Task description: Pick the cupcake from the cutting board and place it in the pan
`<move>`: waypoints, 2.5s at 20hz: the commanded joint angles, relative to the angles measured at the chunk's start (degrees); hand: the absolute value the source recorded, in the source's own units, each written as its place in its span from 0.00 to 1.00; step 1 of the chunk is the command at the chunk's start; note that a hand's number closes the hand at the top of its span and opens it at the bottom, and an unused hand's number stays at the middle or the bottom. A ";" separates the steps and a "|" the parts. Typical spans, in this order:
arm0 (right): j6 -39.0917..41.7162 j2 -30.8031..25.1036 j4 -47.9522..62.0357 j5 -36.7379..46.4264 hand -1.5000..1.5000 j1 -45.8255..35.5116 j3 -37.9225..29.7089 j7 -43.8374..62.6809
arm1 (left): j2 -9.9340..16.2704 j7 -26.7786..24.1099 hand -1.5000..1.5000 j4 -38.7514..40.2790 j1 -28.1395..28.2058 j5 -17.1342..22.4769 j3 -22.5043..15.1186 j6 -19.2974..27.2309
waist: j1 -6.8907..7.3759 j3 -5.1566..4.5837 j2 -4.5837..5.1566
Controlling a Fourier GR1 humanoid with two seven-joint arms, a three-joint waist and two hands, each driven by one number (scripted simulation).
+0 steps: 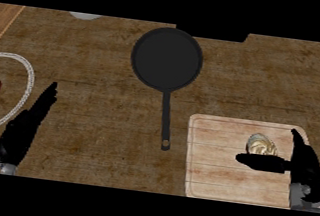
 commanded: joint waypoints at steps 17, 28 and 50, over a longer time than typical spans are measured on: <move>-2.47 11.80 9.24 5.91 1.00 -2.55 -6.66 -3.04 | -2.23 4.46 0.50 -2.33 -0.32 -3.16 3.59 -3.79 | -0.33 0.07 -0.10; 25.34 -4.54 19.03 7.78 1.00 -13.31 5.97 -24.75 | -4.45 -0.88 0.50 -0.44 -1.22 -4.71 1.58 -5.44 | 6.52 -0.01 2.06; 6.52 -1.29 53.07 16.46 1.00 -52.40 -0.24 -77.98 | -6.19 -0.04 0.50 2.49 -2.95 -5.52 3.49 -5.17 | 2.91 0.10 0.91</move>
